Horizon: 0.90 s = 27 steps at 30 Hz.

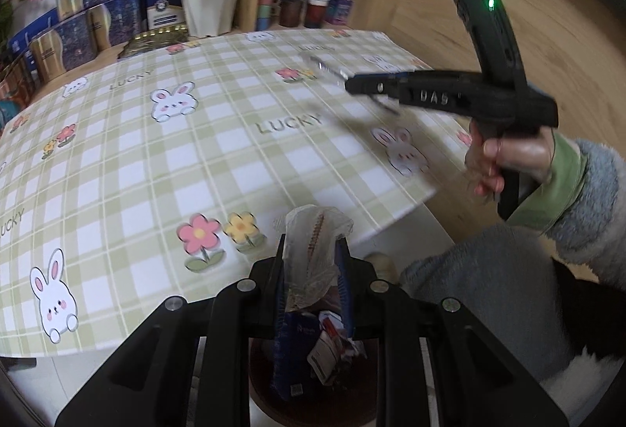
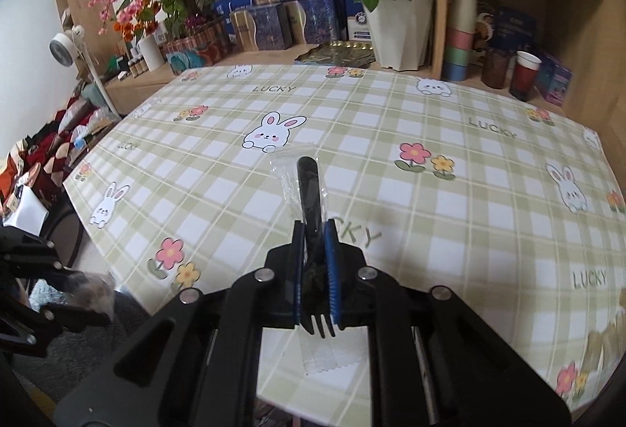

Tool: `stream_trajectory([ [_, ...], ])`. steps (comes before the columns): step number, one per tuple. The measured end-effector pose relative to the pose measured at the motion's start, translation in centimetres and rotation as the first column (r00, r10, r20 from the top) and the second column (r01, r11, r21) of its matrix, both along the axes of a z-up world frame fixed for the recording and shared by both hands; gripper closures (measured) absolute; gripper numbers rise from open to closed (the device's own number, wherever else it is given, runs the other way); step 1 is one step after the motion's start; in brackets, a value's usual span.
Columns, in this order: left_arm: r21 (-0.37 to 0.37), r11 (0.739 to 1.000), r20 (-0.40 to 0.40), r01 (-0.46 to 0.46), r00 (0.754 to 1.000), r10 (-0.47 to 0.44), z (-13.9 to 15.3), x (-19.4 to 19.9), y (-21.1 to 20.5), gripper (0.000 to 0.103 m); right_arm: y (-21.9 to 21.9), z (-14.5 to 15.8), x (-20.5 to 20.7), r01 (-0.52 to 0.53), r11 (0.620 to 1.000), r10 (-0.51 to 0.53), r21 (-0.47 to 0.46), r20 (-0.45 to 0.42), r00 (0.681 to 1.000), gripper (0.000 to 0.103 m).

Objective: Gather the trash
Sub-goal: 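Grasp the clear wrapper with the left gripper while the right grasps the wrapped black fork, then drop the clear wrapper into the bin with the left gripper while the right lowers the fork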

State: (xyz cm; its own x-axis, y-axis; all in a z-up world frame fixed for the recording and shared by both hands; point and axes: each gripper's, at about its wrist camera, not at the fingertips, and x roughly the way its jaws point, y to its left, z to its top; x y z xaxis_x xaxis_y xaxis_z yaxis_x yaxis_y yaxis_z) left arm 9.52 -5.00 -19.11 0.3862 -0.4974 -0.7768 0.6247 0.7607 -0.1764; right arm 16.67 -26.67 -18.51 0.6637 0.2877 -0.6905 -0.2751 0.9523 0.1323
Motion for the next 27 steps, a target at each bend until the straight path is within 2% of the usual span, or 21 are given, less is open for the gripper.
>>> stream_trajectory([
  [10, 0.065, 0.993, -0.069, 0.097, 0.993, -0.093, -3.9, -4.0, -1.6, 0.081, -1.6, 0.9, -5.2, 0.064, 0.997, -0.065, 0.039, 0.022, 0.998, 0.089],
  [16, 0.101, 0.987, -0.18, 0.126, 0.978, -0.106, -7.6, -4.5, -1.2, 0.081, -1.7, 0.3, -8.0, 0.086, 0.993, -0.087, 0.081, 0.02, 0.996, 0.089],
  [19, 0.115, 0.984, -0.238, 0.138, 0.965, -0.108, -9.5, -4.4, -1.3, 0.081, -1.8, -0.1, -8.6, 0.088, 0.992, -0.089, 0.093, 0.008, 0.996, 0.089],
  [27, 0.15, 0.974, -0.292, 0.168, 0.949, -0.119, -12.1, -4.7, -2.4, 0.079, -1.9, -0.9, -8.9, 0.079, 0.992, -0.078, 0.103, -0.011, 0.997, 0.089],
])
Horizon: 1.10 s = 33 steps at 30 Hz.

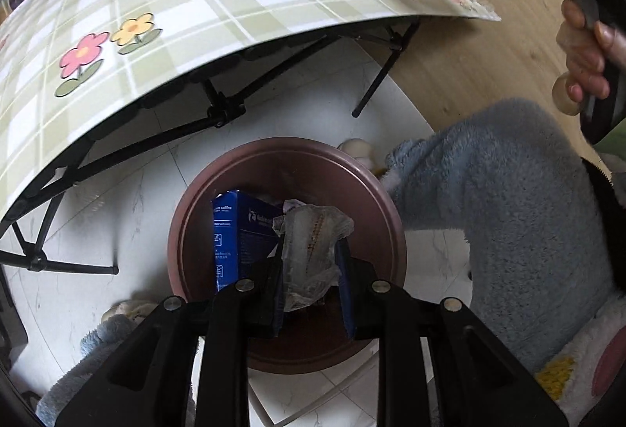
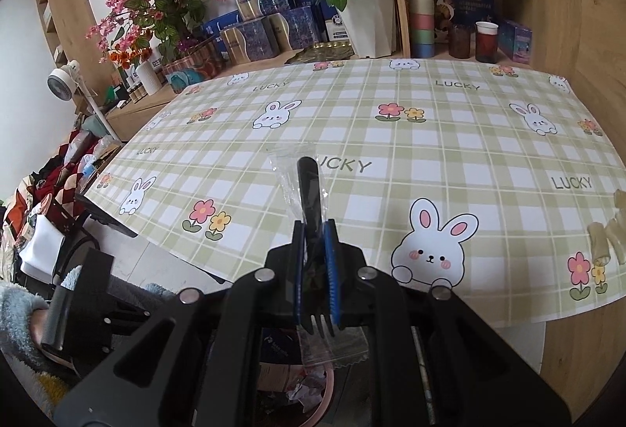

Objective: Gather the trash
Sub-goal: 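Drop the clear wrapper into the bin with the left gripper while the right lowers the fork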

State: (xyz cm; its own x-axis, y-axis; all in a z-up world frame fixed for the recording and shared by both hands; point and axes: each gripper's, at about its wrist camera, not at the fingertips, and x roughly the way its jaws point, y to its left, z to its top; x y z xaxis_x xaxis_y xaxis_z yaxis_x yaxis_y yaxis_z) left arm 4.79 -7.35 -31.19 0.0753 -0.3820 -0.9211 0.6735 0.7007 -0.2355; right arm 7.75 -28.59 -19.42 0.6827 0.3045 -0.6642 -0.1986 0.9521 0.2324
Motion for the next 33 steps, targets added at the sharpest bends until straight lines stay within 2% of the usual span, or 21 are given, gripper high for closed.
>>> stream_trajectory([
  [3, -0.009, 1.0, 0.013, -0.019, 1.0, 0.019, 0.1, 0.3, 0.1, 0.069, 0.2, -0.3, -0.2, -0.006, 1.0, 0.006, 0.007, -0.004, 1.0, 0.089],
  [5, -0.028, 0.999, 0.018, -0.045, 0.999, 0.046, 0.6, 0.6, 0.3, 0.051, 0.3, -0.6, -0.5, -0.007, 1.0, 0.007, 0.012, -0.01, 1.0, 0.089],
  [6, -0.031, 0.998, 0.029, -0.057, 0.998, 0.058, 0.9, 0.7, 0.4, 0.048, 0.4, -0.7, -0.6, -0.007, 1.0, 0.007, 0.016, -0.015, 1.0, 0.089],
  [8, -0.05, 0.994, 0.061, -0.095, 0.993, 0.098, 2.0, 1.2, 1.0, 0.035, 0.5, -1.0, -0.9, -0.007, 1.0, 0.008, 0.019, -0.026, 1.0, 0.089],
  [11, -0.1, 0.978, 0.125, -0.184, 0.973, 0.196, 4.3, 1.9, 2.6, 0.023, 1.0, -1.3, -1.4, -0.012, 1.0, 0.013, 0.023, -0.036, 0.999, 0.089],
  [14, -0.142, 0.958, 0.202, -0.251, 0.94, 0.276, 7.0, 2.4, 4.3, 0.018, 1.9, -1.9, -2.2, -0.03, 0.999, 0.032, 0.028, -0.064, 0.997, 0.089],
  [18, -0.194, 0.923, 0.318, -0.331, 0.869, 0.379, 10.8, 2.7, 6.8, 0.012, 3.7, -2.8, -3.3, -0.081, 0.997, 0.082, 0.012, -0.113, 0.99, 0.089],
  [22, -0.22, 0.898, 0.374, -0.381, 0.817, 0.438, 13.2, 2.9, 8.4, 0.01, 5.4, -4.4, -4.2, -0.118, 0.993, 0.119, 0.017, -0.178, 0.977, 0.089],
  [26, -0.219, 0.894, 0.419, -0.391, 0.79, 0.448, 14.4, 2.8, 8.6, 0.009, 7.1, -6.5, -4.7, -0.148, 0.989, 0.147, 0.014, -0.249, 0.957, 0.089],
  [33, -0.193, 0.899, 0.473, -0.392, 0.766, 0.435, 15.1, 2.4, 8.7, 0.008, 9.5, -10.1, -4.8, -0.193, 0.981, 0.182, 0.01, -0.374, 0.909, 0.089],
])
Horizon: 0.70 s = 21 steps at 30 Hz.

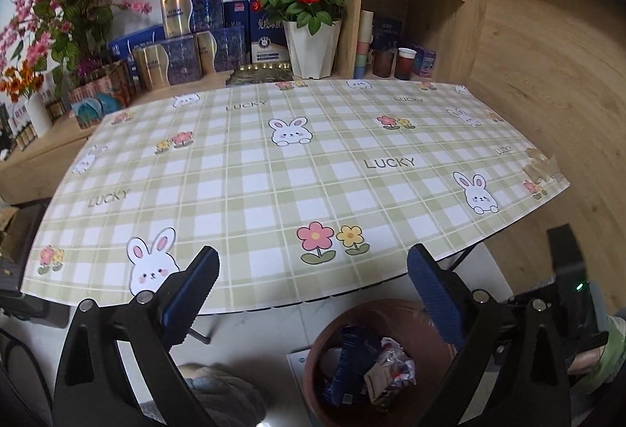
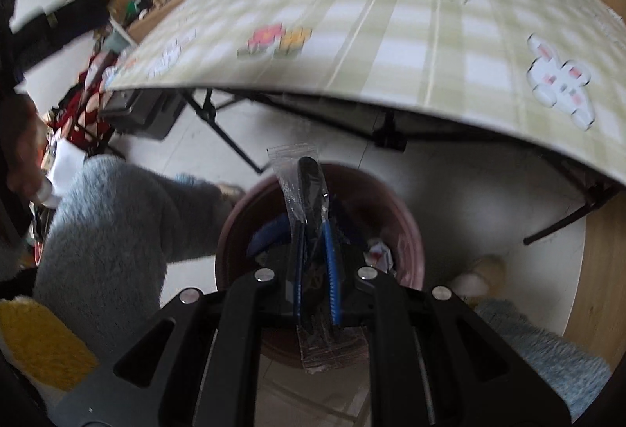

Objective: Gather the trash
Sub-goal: 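Drop the clear wrapper into the bin with the left gripper while the right lowers the fork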

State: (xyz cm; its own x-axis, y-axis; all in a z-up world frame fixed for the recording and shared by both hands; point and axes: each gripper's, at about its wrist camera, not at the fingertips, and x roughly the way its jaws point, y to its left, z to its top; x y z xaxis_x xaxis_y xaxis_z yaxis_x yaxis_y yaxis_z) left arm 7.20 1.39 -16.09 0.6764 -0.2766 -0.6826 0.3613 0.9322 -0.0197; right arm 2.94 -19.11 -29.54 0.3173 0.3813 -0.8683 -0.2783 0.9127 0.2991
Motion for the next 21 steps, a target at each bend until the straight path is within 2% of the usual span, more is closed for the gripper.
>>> stream_trajectory([
  [10, 0.022, 1.0, 0.018, -0.015, 1.0, 0.015, 0.3, 0.1, 0.0, 0.008, -0.1, -2.5, 0.7, 0.014, 1.0, -0.015, -0.007, -0.099, 0.995, 0.089],
  [21, 0.033, 0.999, 0.018, -0.029, 0.999, 0.029, -0.1, -0.1, 0.2, 0.008, -0.5, -3.4, 1.0, 0.042, 0.999, -0.043, -0.01, -0.134, 0.99, 0.089],
])
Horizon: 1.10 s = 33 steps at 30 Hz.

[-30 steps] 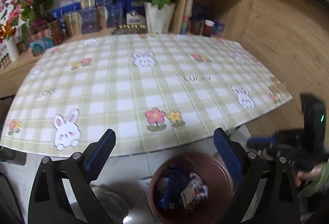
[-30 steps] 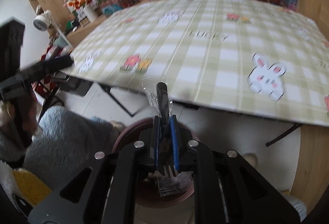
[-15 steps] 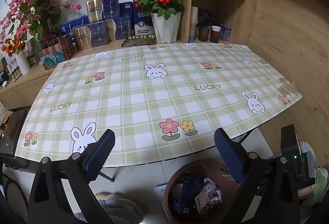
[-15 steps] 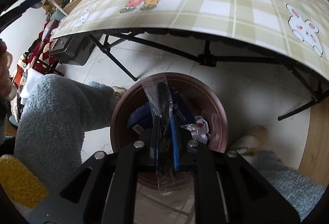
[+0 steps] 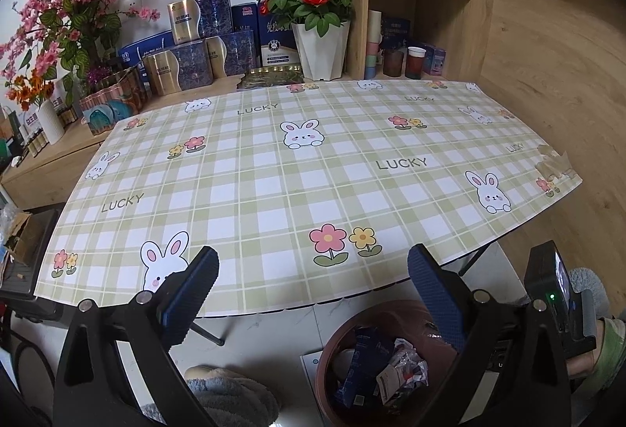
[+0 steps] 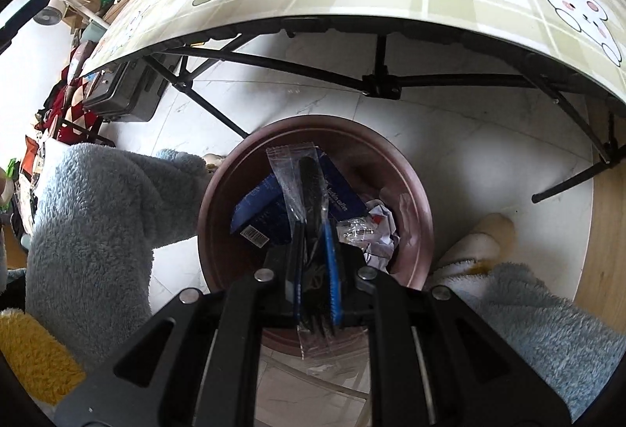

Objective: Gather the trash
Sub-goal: 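Drop the clear wrapper into the bin with the left gripper while the right lowers the fork, then open the right gripper over the bin to release the fork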

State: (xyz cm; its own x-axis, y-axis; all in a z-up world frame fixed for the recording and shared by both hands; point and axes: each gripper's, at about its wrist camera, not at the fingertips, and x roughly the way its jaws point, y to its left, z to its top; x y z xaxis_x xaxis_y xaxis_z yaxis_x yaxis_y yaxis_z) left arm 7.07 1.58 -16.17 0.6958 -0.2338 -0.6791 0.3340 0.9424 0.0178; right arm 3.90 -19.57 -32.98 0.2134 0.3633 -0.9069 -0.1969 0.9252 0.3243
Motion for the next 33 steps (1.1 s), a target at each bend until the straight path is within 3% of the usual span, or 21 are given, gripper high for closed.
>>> stream_trajectory([
  [1, 0.0, 1.0, -0.002, 0.001, 1.0, -0.001, -0.1, 0.0, 0.0, 0.008, 0.0, -0.1, 0.0, 0.001, 1.0, -0.001, 0.001, -0.008, 1.0, 0.088],
  [3, 0.007, 1.0, -0.002, -0.001, 1.0, 0.001, -0.3, -0.1, -0.1, 0.008, -0.2, -0.3, 0.1, 0.001, 1.0, -0.001, -0.008, -0.013, 1.0, 0.074],
  [7, 0.032, 0.999, -0.017, -0.004, 1.0, 0.004, -0.8, 0.1, -0.4, 0.007, -0.4, 0.1, 0.4, 0.016, 1.0, -0.016, -0.02, 0.0, 1.0, 0.061],
  [9, 0.039, 0.999, -0.022, -0.008, 1.0, 0.008, -0.9, 0.2, -0.5, 0.007, -0.7, 0.8, 0.5, 0.031, 0.999, -0.031, -0.02, 0.03, 0.999, 0.027],
  [12, 0.036, 0.999, -0.032, -0.018, 0.999, 0.02, -0.9, 0.2, -0.4, 0.007, -1.0, 3.1, 0.7, 0.046, 0.998, -0.042, -0.036, 0.103, 0.994, 0.012],
  [16, 0.032, 0.998, -0.019, -0.048, 0.999, 0.049, 0.0, 0.0, -0.3, 0.007, -1.4, 7.6, 1.0, 0.085, 0.992, -0.059, -0.097, 0.242, 0.968, 0.007],
  [22, 0.025, 0.995, 0.005, -0.095, 0.995, 0.095, 2.3, -0.1, 0.0, 0.007, -2.6, 15.8, 1.3, 0.152, 0.984, -0.096, -0.093, 0.443, 0.891, 0.006],
  [28, 0.031, 0.993, 0.044, -0.11, 0.993, 0.109, 4.9, -0.6, 0.2, 0.007, -3.9, 21.0, 1.0, 0.203, 0.978, -0.148, -0.045, 0.537, 0.831, 0.006],
  [33, 0.01, 0.991, 0.089, -0.135, 0.987, 0.134, 7.5, -1.1, 0.8, 0.007, -3.9, 23.3, 0.2, 0.223, 0.974, -0.165, -0.03, 0.58, 0.798, 0.006],
])
